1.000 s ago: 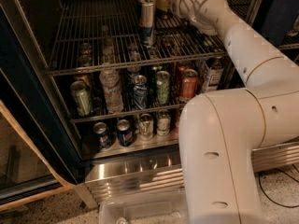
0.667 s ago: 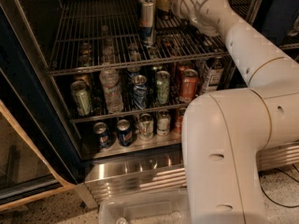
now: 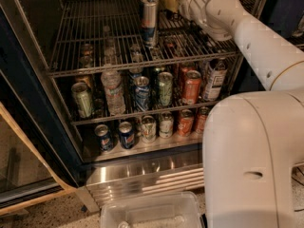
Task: Pick orange can from top shelf of fridge
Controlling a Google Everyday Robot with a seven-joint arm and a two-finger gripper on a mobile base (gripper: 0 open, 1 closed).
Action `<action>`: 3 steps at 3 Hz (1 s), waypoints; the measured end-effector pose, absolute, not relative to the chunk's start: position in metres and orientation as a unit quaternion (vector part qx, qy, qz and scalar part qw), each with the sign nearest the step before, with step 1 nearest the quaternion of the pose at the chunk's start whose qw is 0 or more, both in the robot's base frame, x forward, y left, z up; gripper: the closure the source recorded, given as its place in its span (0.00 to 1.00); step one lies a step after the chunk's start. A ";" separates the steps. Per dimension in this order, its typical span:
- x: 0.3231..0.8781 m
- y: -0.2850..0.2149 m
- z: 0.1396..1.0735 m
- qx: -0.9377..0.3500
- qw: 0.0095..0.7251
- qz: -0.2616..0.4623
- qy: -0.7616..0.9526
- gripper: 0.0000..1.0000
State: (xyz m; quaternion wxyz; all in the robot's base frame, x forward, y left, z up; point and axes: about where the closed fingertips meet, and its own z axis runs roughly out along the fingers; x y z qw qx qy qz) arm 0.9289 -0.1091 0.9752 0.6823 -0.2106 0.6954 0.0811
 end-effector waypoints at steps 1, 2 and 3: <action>0.917 -0.111 0.980 -0.207 0.686 0.078 0.693 1.00; 0.904 -0.112 0.985 -0.204 0.690 0.076 0.691 1.00; 0.870 -0.113 0.984 -0.185 0.693 0.089 0.691 1.00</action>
Offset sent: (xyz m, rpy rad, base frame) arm -0.0466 -0.0085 0.0139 0.0111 -0.0299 -0.0306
